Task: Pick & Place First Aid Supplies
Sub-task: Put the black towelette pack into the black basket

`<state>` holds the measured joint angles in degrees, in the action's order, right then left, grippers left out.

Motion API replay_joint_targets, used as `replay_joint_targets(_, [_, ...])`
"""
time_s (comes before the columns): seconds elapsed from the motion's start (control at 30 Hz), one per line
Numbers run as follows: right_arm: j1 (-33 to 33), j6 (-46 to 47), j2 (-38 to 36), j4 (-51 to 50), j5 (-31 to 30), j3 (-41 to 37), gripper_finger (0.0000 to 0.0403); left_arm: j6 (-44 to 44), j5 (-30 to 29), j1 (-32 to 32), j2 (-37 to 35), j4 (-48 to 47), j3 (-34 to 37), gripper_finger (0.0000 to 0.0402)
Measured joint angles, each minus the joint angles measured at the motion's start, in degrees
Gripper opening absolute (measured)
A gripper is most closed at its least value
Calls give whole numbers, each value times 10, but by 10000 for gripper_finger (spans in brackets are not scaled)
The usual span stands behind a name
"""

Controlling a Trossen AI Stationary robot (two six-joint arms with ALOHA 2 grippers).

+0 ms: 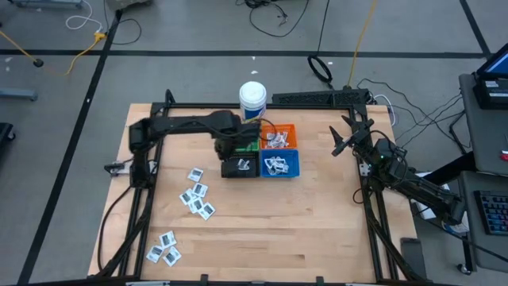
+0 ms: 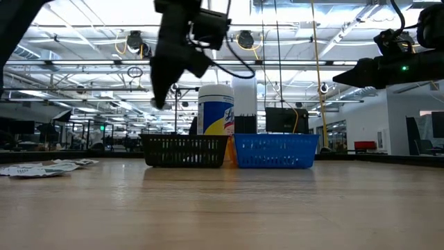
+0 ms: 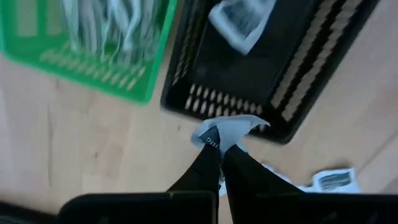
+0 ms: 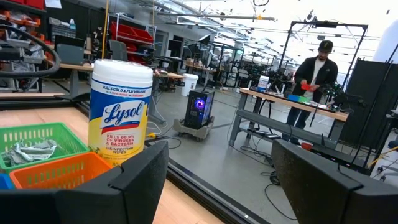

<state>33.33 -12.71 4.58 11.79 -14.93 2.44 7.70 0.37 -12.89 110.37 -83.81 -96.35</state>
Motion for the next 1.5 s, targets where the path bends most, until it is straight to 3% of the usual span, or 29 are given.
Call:
replay_joint_targets(0.2, [0, 0, 0, 0, 0, 0, 279, -1, 13, 13, 55, -13, -85, 7])
replay_joint_targets(0.43, [0, 0, 0, 0, 0, 0, 279, 9, -20, 33, 97, 25, -86, 7])
replay_joint_targets(0.87, [0, 0, 0, 0, 0, 0, 279, 32, -23, 45, 155, 94, -85, 11])
replay_joint_targets(1.0, [0, 0, 0, 0, 0, 0, 279, 34, -21, 45, 157, 96, -85, 64])
replay_joint_targets(1.3, [0, 0, 0, 0, 0, 0, 279, 46, -12, 40, 155, 84, -85, 228])
replay_joint_targets(1.5, [0, 0, 0, 0, 0, 0, 279, 59, 12, 25, 138, 68, -85, 285])
